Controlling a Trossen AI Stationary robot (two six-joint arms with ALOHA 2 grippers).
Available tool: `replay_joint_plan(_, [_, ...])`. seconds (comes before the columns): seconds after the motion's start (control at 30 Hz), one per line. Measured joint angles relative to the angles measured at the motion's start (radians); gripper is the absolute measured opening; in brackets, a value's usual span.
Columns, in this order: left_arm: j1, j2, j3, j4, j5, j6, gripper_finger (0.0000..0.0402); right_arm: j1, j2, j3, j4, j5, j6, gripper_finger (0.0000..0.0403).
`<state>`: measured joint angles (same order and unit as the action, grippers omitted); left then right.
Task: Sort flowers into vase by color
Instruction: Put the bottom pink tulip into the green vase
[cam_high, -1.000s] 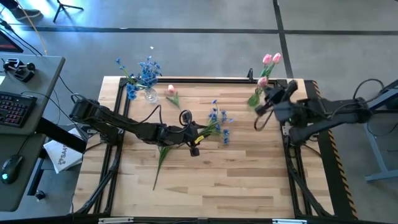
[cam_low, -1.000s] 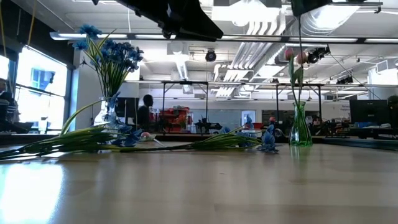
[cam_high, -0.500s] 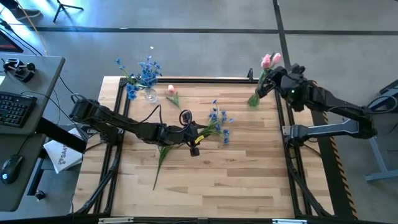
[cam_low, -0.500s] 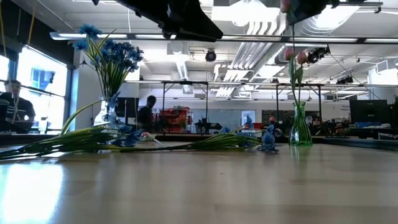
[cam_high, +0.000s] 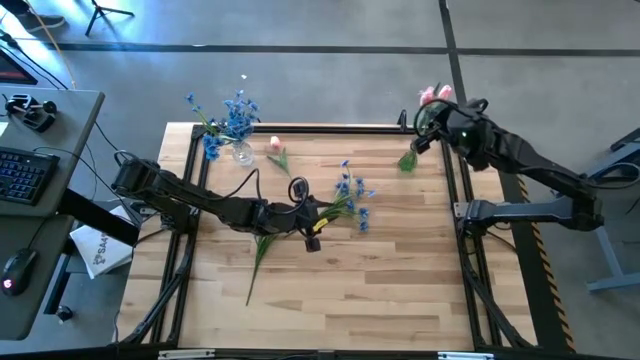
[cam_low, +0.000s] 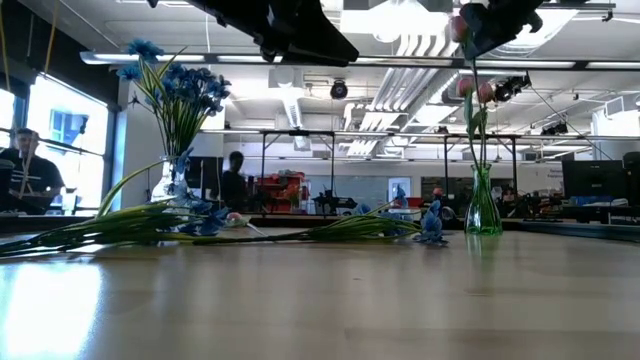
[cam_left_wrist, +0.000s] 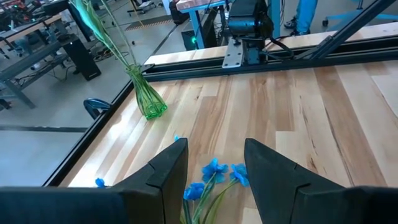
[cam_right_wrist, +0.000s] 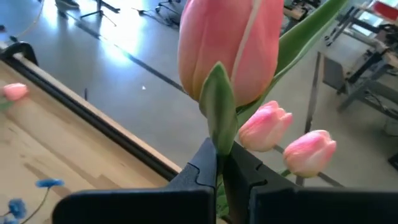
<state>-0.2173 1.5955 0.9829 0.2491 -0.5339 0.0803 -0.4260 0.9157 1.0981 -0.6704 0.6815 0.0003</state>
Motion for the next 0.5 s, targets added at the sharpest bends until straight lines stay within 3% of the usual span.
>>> replay_joint_plan(0.5, [0.0, 0.0, 0.0, 0.0, 0.0, -0.002, 0.0147, -0.086, 0.118, 0.0, 0.0, -0.047, 0.0, 0.002])
